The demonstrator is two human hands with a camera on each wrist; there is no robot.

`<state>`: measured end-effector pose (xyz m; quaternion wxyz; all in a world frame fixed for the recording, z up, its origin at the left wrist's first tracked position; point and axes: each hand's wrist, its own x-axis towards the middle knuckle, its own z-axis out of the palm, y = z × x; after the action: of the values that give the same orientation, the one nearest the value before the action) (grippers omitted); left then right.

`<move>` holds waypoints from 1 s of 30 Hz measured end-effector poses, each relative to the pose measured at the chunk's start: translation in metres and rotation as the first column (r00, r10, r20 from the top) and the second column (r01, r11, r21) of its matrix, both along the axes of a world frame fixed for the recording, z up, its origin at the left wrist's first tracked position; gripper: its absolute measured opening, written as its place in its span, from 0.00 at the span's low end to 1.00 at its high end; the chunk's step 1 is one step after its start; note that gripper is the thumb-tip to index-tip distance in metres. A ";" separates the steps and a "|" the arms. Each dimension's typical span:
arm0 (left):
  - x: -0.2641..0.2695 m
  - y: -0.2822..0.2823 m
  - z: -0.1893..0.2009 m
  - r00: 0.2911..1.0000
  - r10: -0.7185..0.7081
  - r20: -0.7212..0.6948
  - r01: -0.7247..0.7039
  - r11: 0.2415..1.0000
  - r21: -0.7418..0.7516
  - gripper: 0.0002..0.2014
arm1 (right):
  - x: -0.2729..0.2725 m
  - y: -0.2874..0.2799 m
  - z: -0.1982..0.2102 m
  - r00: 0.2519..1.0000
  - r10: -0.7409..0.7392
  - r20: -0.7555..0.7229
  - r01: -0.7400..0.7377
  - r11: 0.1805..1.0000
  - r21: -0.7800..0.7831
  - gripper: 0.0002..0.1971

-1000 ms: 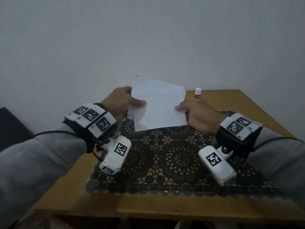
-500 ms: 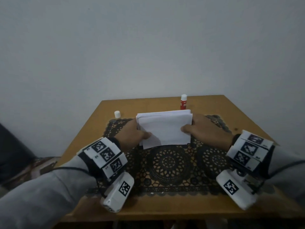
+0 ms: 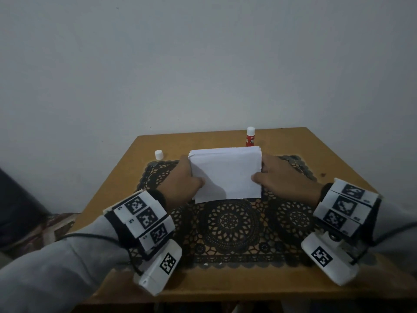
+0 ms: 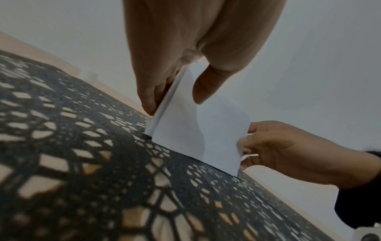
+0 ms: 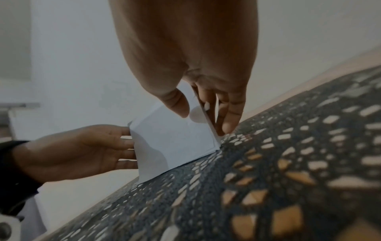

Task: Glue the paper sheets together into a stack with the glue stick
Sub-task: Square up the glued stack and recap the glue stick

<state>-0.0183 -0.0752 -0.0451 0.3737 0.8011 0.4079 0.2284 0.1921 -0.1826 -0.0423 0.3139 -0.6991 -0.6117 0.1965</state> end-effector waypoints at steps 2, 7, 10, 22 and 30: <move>0.000 0.002 -0.001 0.997 -0.005 -0.080 0.008 0.999 0.034 0.23 | 0.001 0.000 0.001 0.996 0.010 0.091 -0.008 1.000 -0.029 0.23; -0.003 0.002 -0.002 0.977 0.035 -0.210 -0.005 0.990 0.144 0.13 | 0.008 -0.001 -0.001 0.986 -0.032 0.165 0.047 0.995 -0.085 0.10; -0.005 0.003 0.003 0.990 0.006 -0.141 0.006 0.996 0.085 0.13 | 0.006 -0.001 0.004 0.996 -0.089 0.010 0.090 0.989 -0.116 0.09; 0.002 0.005 0.005 0.906 -0.016 -0.424 0.073 0.990 0.117 0.25 | 0.014 0.006 0.001 0.952 -0.197 0.234 0.266 0.910 -0.318 0.16; 0.006 0.003 0.006 0.799 -0.110 -0.592 0.211 0.972 0.105 0.34 | 0.042 0.055 0.025 0.929 -0.295 0.221 0.324 0.940 -0.108 0.09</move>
<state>-0.0121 -0.0726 -0.0387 0.1811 0.8923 0.4126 -0.0271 0.2337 -0.1281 -0.0177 0.2265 -0.8238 -0.5066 0.1156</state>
